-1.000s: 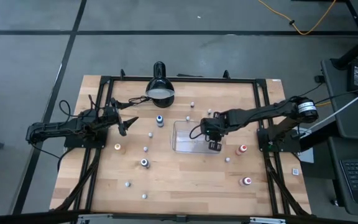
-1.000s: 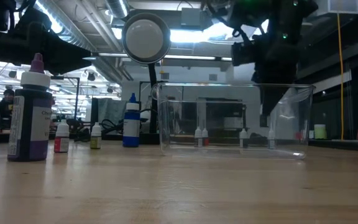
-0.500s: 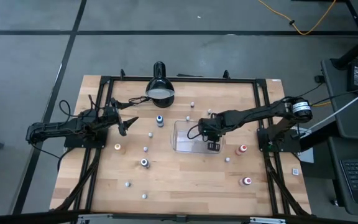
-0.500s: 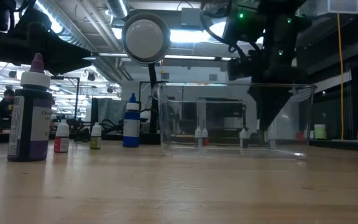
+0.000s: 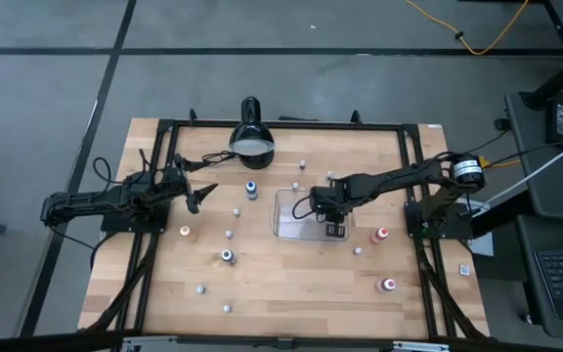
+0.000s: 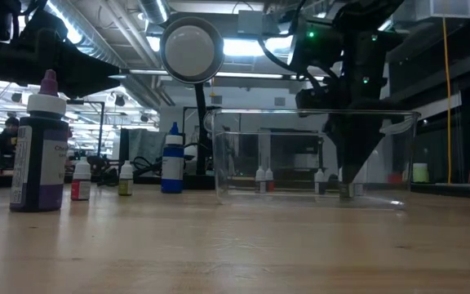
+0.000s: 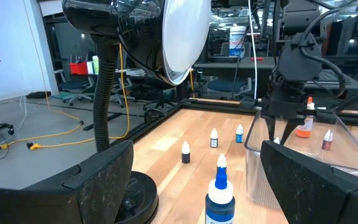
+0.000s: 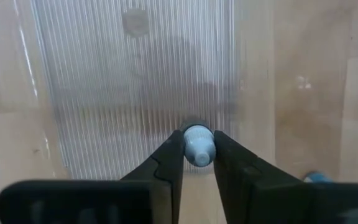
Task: Pick & Place food coloring
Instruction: Put the small green food coloring bottle into the transparent bin, then put the small red food coloring bottle into the transparent bin
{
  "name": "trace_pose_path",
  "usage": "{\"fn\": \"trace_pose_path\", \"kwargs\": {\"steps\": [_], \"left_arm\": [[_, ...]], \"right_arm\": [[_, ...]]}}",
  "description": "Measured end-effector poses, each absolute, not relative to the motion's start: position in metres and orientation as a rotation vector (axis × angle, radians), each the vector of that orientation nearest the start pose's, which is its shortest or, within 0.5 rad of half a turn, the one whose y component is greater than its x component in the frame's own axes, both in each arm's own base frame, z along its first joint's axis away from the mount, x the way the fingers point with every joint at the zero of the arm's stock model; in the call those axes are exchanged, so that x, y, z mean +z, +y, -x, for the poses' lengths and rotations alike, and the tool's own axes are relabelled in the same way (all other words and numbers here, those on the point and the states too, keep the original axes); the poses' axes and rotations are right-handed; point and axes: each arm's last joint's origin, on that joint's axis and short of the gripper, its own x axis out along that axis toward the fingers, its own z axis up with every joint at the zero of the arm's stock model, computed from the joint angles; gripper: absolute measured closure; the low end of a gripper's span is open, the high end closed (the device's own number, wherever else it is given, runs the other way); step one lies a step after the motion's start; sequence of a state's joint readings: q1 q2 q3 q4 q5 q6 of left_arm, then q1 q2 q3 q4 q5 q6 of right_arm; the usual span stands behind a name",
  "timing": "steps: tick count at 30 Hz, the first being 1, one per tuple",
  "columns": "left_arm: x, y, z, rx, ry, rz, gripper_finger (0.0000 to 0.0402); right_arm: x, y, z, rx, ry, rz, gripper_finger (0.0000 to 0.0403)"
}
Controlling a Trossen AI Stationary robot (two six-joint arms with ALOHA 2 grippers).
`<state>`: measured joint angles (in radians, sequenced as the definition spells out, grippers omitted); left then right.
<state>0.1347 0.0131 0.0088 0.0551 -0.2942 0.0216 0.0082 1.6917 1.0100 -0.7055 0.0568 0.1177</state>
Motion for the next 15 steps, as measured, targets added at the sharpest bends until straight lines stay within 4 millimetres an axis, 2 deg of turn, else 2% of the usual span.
{"fn": "trace_pose_path", "kwargs": {"steps": [7,15], "left_arm": [[0.171,0.021,-0.095,0.429,-0.047,-0.017,0.0054],[0.171,0.021,-0.095,0.430,-0.047,-0.017,0.0054]], "right_arm": [[0.165,-0.001,-0.298,-0.133,1.383,-0.060,0.0290],[0.178,-0.001,-0.302,-0.127,1.358,-0.055,0.0238]]}}
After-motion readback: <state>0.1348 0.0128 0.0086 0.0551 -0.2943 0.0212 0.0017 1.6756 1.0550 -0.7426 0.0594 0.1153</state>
